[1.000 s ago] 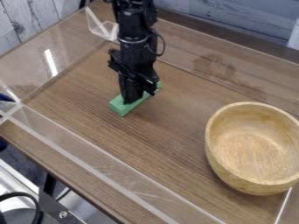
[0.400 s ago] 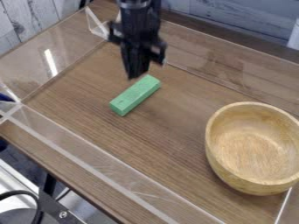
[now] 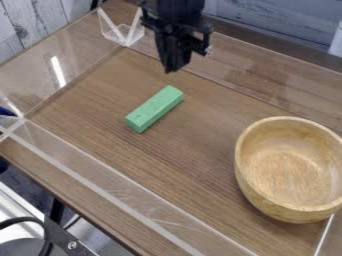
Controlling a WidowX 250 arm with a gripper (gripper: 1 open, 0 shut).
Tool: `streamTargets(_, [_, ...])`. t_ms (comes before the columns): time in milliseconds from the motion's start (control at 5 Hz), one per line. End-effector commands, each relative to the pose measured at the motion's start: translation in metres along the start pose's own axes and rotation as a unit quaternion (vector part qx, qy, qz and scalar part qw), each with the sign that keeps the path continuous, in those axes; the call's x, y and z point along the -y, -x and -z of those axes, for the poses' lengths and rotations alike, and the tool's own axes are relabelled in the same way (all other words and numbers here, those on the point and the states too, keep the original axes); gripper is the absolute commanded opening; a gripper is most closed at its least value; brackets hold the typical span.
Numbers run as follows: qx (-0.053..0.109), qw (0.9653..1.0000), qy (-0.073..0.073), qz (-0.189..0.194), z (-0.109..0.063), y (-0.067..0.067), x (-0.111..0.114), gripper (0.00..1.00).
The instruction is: Put the green block in the brown bowl
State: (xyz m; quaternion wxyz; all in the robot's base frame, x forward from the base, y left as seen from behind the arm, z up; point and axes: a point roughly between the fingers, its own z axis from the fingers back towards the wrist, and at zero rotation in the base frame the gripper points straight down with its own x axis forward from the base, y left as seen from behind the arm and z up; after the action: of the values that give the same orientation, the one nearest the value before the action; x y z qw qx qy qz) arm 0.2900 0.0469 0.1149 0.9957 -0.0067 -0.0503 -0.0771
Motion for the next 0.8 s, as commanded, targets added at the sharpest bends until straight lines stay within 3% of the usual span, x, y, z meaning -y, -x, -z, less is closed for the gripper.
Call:
streamTargets(0, [0.01,0.9999,-0.009,-0.004,0.007,-0.003,-0.017,1.0])
streamTargets(600, [-0.014,0.9998,-0.014,-0.01,0.05,0.006,-0.046,1.0])
